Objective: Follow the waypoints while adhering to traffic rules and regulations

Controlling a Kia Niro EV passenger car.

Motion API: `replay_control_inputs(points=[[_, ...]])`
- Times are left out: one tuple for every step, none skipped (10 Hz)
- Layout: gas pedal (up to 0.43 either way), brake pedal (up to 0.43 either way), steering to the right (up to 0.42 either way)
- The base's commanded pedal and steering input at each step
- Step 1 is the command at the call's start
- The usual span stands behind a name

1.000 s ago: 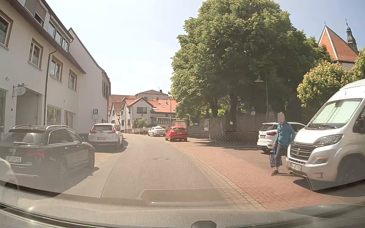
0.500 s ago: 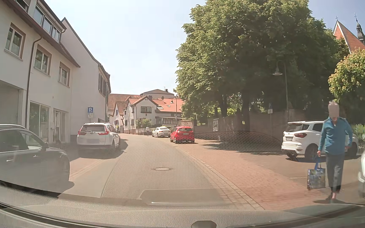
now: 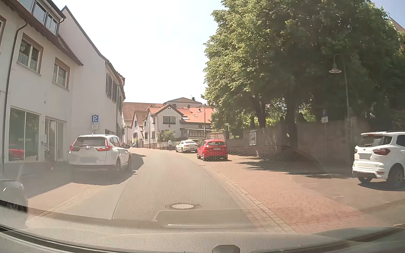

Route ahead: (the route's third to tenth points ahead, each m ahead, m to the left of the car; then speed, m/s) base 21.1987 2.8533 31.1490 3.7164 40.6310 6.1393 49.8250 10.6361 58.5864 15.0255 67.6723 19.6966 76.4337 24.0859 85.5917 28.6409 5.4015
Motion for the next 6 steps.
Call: replay_control_inputs(points=[[0.177,0.0,-0.054],[0.177,0.0,-0.054],[0.177,0.0,-0.053],[0.177,0.0,-0.053],[0.177,0.0,-0.051],[0.177,0.0,-0.051]])
